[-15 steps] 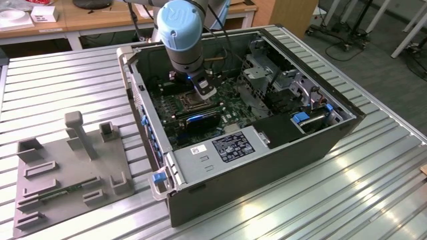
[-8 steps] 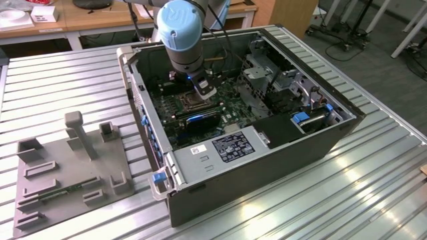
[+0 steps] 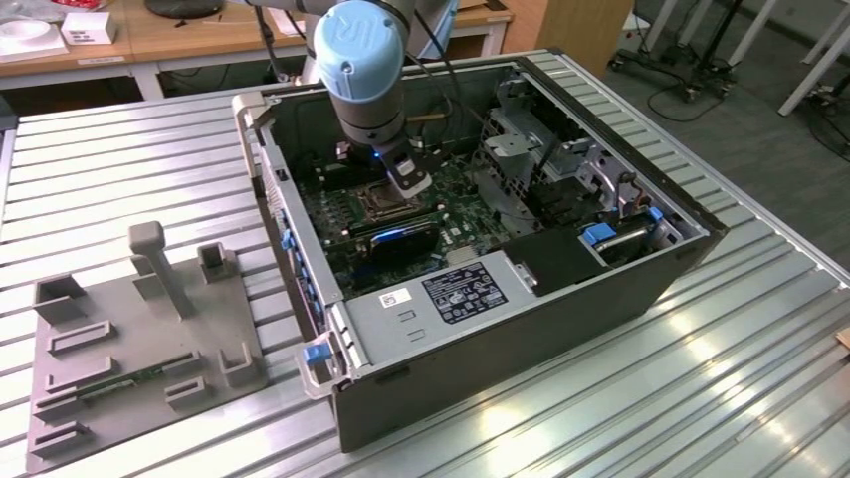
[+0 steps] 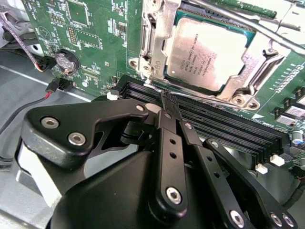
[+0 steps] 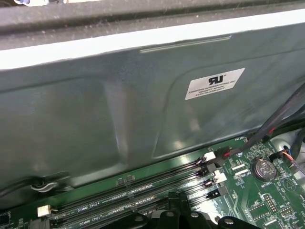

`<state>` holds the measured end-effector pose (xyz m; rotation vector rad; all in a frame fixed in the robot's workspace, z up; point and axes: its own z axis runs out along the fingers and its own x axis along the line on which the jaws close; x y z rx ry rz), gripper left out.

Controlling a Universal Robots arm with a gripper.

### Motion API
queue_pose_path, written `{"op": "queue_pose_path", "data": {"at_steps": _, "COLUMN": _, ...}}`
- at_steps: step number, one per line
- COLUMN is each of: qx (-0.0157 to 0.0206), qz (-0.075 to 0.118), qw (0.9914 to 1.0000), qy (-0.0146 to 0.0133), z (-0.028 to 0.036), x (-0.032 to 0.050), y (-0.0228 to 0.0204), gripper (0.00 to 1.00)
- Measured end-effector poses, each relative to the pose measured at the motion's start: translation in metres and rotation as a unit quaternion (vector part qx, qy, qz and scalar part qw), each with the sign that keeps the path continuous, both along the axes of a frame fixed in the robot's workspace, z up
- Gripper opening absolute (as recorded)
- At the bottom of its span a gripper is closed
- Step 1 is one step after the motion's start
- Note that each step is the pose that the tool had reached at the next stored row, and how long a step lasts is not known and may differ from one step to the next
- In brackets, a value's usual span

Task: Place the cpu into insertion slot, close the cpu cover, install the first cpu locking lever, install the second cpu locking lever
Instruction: 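Install the first cpu locking lever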

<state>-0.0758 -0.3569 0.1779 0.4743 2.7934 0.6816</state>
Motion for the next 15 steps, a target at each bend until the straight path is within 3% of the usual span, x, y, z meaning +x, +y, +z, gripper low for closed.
{"op": "queue_pose_path", "data": {"at_steps": 15, "qx": 0.0000, "qz": 0.000, "qw": 1.00000, "qy": 0.0000, "z": 0.0001, "x": 0.0014, "y": -0.0002, "gripper": 0.11}}
